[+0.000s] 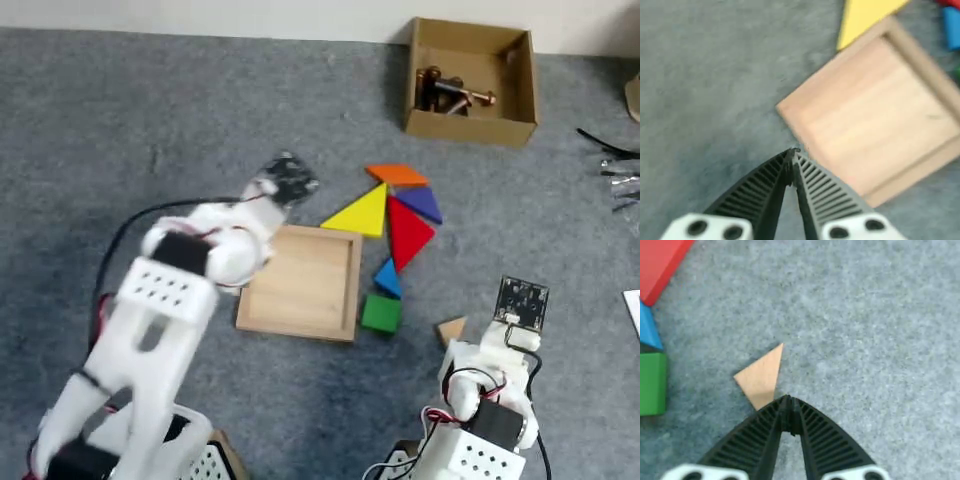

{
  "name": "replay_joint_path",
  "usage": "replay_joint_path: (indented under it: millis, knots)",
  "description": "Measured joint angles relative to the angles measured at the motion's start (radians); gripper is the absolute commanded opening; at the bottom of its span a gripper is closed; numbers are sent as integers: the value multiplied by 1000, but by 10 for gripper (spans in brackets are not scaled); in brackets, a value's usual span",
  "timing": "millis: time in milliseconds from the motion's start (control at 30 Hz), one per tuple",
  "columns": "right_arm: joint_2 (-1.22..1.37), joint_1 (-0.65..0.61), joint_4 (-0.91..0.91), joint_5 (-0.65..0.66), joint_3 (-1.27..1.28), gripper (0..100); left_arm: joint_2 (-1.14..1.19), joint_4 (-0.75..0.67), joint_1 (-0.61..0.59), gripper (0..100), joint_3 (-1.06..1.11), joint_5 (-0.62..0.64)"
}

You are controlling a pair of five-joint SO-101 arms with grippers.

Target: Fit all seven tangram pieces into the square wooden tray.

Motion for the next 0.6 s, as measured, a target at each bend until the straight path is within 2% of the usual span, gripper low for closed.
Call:
replay_joint_path:
  millis: [167,400,600]
  knots:
    - [0,0,0,0,0,5,123,31,127,8,-97,17]
    - [0,0,0,0,0,5,361,35,245,12,-264,23]
    - [0,0,0,0,0,5,631,184,322,99,-493,57]
